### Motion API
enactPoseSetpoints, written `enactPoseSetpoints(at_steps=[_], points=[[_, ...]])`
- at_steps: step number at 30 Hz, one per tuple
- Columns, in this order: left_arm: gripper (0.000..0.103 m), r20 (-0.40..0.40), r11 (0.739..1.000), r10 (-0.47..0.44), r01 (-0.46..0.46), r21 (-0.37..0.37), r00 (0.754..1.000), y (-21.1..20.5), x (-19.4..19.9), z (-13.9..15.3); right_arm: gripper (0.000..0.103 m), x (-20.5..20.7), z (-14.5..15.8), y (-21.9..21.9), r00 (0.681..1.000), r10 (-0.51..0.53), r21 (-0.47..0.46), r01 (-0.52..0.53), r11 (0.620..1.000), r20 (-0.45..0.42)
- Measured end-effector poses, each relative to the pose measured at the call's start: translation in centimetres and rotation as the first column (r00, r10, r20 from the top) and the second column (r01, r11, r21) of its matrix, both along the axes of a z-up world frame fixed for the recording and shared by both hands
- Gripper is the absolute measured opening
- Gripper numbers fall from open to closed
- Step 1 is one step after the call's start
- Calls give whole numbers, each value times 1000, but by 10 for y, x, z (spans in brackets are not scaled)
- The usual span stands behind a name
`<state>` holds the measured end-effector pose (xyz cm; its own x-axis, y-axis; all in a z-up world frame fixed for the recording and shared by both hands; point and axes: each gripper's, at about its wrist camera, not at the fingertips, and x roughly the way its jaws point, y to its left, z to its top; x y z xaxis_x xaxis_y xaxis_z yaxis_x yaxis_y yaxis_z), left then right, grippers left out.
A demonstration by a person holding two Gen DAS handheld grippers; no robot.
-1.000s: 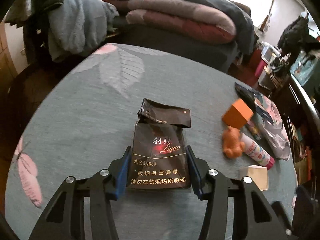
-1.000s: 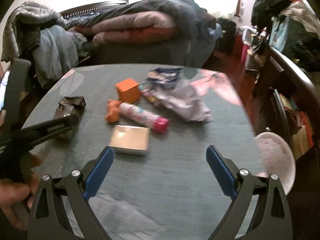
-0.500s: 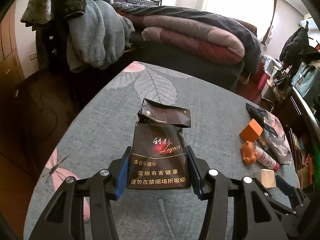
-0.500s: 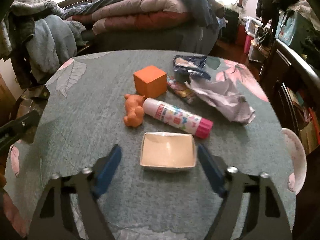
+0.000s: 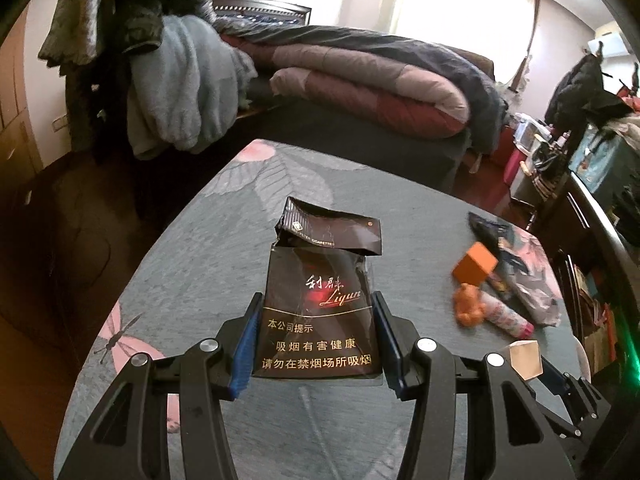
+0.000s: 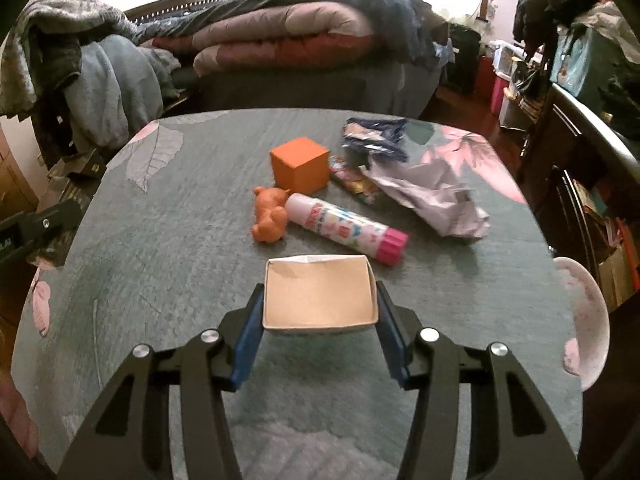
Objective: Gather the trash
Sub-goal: 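Carry pack and box to the wastebasket and open both tools to drop them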
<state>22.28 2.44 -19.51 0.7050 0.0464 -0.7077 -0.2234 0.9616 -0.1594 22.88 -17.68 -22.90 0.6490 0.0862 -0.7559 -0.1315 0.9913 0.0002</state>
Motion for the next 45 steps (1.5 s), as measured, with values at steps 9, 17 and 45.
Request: enactPoseSetpoints(at_steps=[9,17,45], points=[[52,45,993,-120,119,4,992,-54,-5,25,53,-30,21,-56,995,-83,19,82,996,59],[52,72,962,-272,272,8,960,-120,-8,37,53,-52,28,-123,976,-200,44,197,980,84],[52,29,727,-687,686,37,726,-352,16,15,53,-93,-8,-333,811,-582,97,576,812,61]])
